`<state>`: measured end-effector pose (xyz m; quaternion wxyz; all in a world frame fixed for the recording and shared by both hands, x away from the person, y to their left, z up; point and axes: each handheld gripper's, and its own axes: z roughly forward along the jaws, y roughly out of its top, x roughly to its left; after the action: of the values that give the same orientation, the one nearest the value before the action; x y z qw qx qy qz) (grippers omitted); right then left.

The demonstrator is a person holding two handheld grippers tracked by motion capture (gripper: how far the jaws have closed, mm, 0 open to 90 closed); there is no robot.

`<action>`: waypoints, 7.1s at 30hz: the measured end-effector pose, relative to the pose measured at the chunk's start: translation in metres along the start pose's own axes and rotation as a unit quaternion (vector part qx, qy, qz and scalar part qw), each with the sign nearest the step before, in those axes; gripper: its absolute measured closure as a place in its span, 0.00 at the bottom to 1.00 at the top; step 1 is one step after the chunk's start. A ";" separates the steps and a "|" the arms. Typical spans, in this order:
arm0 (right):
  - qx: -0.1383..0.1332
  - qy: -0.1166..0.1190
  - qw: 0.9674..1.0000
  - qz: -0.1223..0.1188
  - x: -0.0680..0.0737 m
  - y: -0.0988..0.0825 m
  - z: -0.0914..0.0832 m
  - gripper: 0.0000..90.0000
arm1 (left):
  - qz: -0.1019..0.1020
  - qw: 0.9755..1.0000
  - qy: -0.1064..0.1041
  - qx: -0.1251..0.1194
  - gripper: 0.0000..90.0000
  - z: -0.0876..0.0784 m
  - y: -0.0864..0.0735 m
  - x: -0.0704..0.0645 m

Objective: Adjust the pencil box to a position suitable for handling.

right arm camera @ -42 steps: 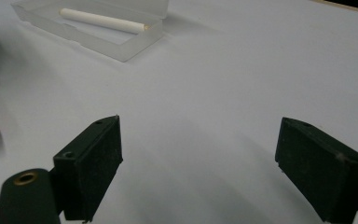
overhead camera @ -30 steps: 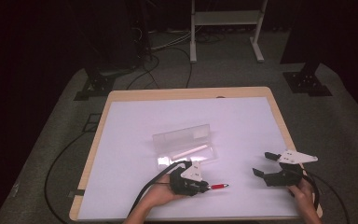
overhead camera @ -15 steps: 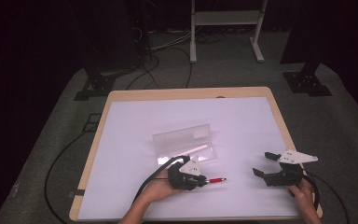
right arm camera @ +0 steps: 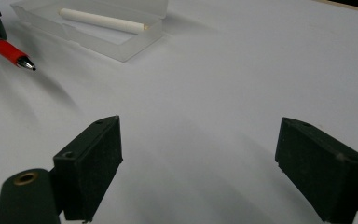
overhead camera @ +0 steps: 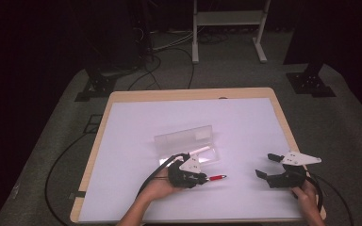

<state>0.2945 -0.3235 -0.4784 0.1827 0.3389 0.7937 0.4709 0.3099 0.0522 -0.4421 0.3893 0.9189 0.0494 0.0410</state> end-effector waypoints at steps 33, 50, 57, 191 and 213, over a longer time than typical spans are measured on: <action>0.000 0.000 1.000 0.000 0.000 0.000 0.000 0.15 | -0.029 0.999 0.044 -0.016 0.88 -0.019 -0.001 0.037; 0.001 0.000 1.000 0.000 0.000 0.000 0.000 0.15 | -0.049 0.997 0.053 -0.032 0.88 -0.021 -0.010 0.052; 0.000 0.000 1.000 0.001 0.000 0.000 0.000 0.15 | -0.047 0.997 0.058 -0.035 0.89 -0.021 -0.012 0.055; 0.002 0.000 1.000 0.004 0.000 0.000 0.000 0.15 | -0.073 0.996 0.052 -0.003 0.73 -0.022 -0.023 0.060; 0.003 -0.001 1.000 0.002 0.001 0.000 0.000 0.15 | -0.061 0.996 0.067 -0.017 0.61 -0.055 -0.040 0.026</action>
<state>0.2941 -0.3230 -0.4784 0.1818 0.3413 0.7941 0.4689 0.3275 0.1223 -0.4314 0.4028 0.9024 0.1307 0.0791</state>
